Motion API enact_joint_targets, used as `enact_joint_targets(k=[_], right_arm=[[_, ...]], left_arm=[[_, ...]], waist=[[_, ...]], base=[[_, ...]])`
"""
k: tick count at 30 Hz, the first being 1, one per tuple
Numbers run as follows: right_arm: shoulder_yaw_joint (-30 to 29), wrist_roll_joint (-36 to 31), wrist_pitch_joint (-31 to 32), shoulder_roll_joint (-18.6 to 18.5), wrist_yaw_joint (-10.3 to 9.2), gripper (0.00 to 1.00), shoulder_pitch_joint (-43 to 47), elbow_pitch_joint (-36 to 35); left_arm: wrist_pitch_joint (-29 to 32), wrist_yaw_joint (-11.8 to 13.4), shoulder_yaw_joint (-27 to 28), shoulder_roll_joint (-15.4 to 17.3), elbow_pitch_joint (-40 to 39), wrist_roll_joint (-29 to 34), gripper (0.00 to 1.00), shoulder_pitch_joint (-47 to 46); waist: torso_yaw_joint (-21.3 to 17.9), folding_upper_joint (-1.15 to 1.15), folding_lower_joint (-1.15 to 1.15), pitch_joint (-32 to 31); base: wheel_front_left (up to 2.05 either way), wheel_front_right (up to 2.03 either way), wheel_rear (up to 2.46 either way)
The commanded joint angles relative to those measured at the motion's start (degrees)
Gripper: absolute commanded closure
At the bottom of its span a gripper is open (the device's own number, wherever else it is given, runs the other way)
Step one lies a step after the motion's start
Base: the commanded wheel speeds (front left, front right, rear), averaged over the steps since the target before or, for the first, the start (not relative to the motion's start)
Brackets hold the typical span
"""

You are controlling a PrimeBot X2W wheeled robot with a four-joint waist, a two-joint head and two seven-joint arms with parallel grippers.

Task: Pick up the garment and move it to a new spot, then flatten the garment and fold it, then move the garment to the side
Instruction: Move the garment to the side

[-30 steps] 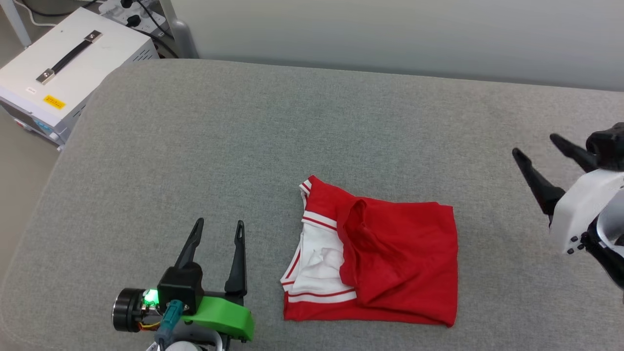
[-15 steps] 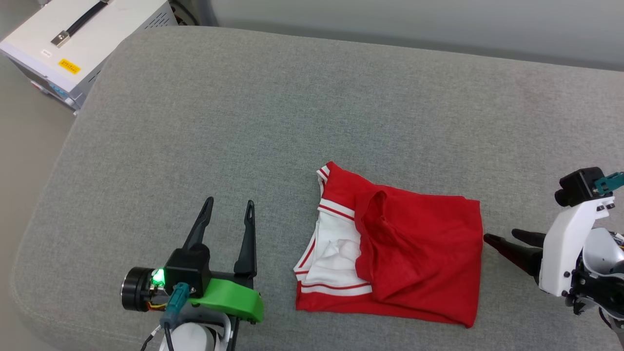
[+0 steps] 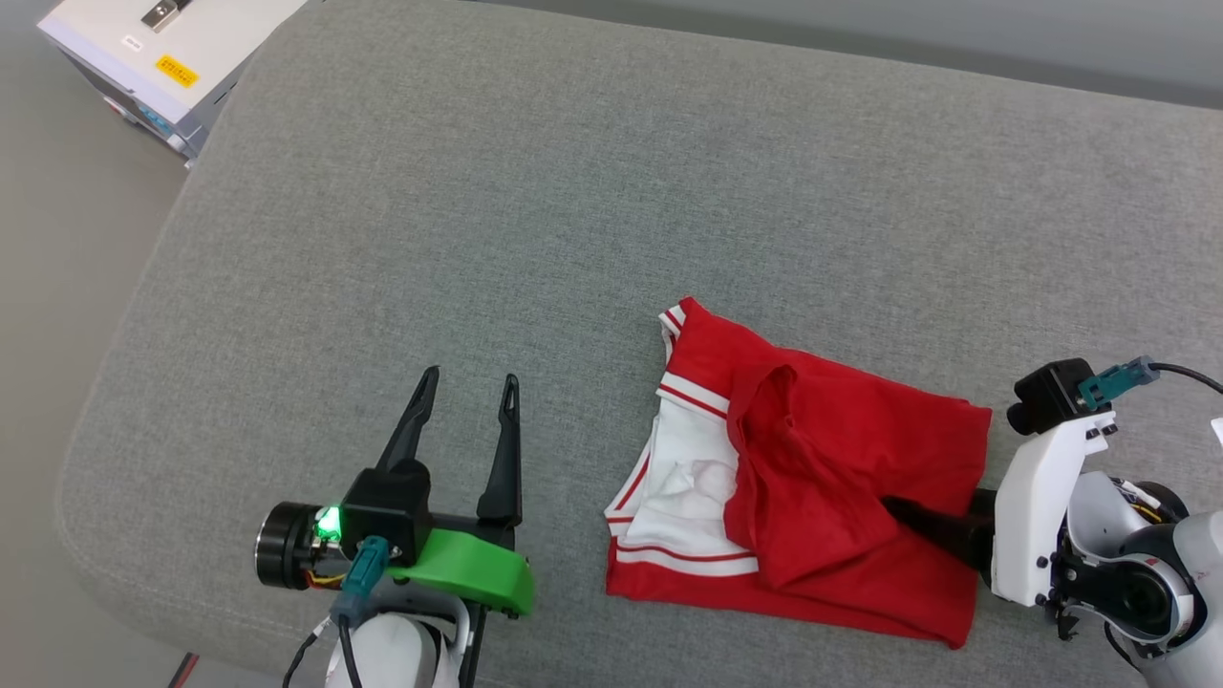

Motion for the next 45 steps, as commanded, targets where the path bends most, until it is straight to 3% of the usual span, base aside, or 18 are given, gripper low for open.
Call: enact_joint_targets(k=[1, 2, 3, 4, 5, 11, 19, 27, 33, 39, 45], right_arm=[[2.00, 0.05, 0.09, 0.70, -0.04, 0.00, 0.78, 1.73], [2.67, 0.00, -0.11, 0.53, -0.04, 0.00, 0.86, 1.80], [3.40, 0.05, -0.38, 0.23, -0.04, 0.53, 0.99, 1.83], [3.74, 0.25, -0.81, 0.09, -0.04, 0.82, 1.04, 1.80], [4.06, 0.52, -1.48, -0.05, -0.04, 1.00, 1.01, 1.66], [5.90, -0.11, -6.17, -2.03, -0.04, 1.00, -1.43, -0.89], [10.23, -5.20, -12.53, -8.63, -0.04, 1.00, -6.44, -8.14], [10.62, -5.47, -10.66, -15.43, -0.04, 1.00, -9.00, -13.19], [8.16, -4.95, -9.05, -18.35, -0.04, 1.00, -9.51, -13.97], [5.48, -5.84, -8.55, -20.71, -0.04, 1.00, -10.82, -12.52], [2.50, -8.20, -8.34, -24.04, -0.04, 1.00, -13.19, -8.20]], left_arm=[[-0.33, 0.34, 0.14, -0.26, 0.19, -0.46, 0.00, -1.14], [-0.33, 0.36, 0.16, -0.26, 0.20, -0.47, 0.00, -1.20], [-0.33, 0.39, 0.20, -0.26, 0.22, -0.48, 0.00, -1.24], [-0.33, 0.42, 0.24, -0.26, 0.24, -0.48, 0.00, -1.24], [-0.33, 0.46, 0.30, -0.26, 0.27, -0.48, 0.00, -1.19], [-0.33, 0.60, 0.65, -0.26, 0.61, -0.26, 0.00, -0.56], [-0.33, 0.17, 2.32, -0.20, 0.01, 0.99, 0.00, 1.13], [-0.33, -0.27, 4.36, 0.09, -1.66, 1.67, 0.00, 1.78], [-0.33, -0.44, 5.55, 0.28, -3.16, 2.22, 0.00, 1.22], [-0.33, -0.78, 6.79, 1.24, -4.88, 2.85, 0.00, -0.17], [-0.33, -1.45, 6.95, 2.11, -5.95, 3.58, 0.00, -1.89]], waist=[[0.35, 0.23, 0.00, 0.27], [0.43, 0.23, 0.00, 0.31], [0.48, 0.23, 0.00, 0.32], [0.46, 0.23, 0.00, 0.29], [0.41, 0.23, 0.00, 0.22], [-0.67, 0.23, 0.00, -1.37], [-4.99, 0.23, 0.00, -5.23], [-12.00, 0.23, 0.00, -4.42], [-17.95, 0.23, 0.00, -1.65], [-22.58, 0.23, 0.00, 2.12], [-24.10, 0.23, 0.00, 5.71]], base=[[0.00, 0.00, 0.00], [0.00, 0.00, 0.00], [0.00, 0.00, 0.00], [0.00, 0.00, 0.00], [0.00, 0.00, 0.00], [0.00, 0.00, 0.00], [0.00, 0.00, 0.00], [0.00, 0.00, 0.00], [0.00, 0.00, 0.00], [0.00, 0.00, 0.00], [0.00, 0.00, 0.00]])
